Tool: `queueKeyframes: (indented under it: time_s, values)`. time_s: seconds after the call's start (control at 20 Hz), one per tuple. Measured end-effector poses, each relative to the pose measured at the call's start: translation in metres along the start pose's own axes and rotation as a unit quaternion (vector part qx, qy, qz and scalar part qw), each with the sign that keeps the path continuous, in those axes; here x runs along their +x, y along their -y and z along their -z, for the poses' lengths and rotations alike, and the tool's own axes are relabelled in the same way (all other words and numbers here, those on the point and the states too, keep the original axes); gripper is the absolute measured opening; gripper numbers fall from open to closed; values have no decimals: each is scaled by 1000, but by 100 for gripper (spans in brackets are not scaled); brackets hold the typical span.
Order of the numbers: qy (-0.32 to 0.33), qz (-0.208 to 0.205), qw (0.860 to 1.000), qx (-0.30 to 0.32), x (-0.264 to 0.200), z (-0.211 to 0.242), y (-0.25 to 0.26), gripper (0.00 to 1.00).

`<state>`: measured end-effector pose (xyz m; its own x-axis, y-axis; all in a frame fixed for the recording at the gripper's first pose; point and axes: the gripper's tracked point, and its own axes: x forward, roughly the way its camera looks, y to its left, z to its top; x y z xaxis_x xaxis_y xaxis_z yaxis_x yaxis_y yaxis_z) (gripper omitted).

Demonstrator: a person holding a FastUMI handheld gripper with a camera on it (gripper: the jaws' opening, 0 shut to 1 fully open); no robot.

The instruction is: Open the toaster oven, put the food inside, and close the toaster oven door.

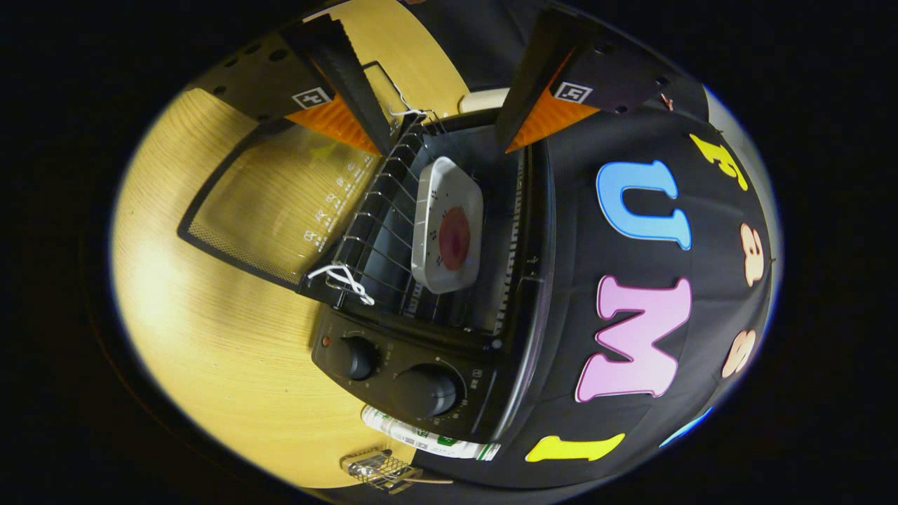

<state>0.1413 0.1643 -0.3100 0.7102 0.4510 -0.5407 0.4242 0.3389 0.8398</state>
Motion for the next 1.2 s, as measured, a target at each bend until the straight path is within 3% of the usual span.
queueKeyframes:
  time_s: [0.15,0.35,0.5,0.7,1.05,1.15,1.2]
  values:
    - [-7,1,997,-81,-24,15,2,98]
    - [-9,27,975,-221,-48,33,17,98]
    - [-11,51,941,-335,-58,43,32,99]
    - [-15,118,877,-466,-60,46,75,99]
    - [-59,223,793,-563,-55,50,150,99]
    - [-56,238,781,-574,-48,45,159,99]
    - [-56,242,782,-572,-45,45,161,99]
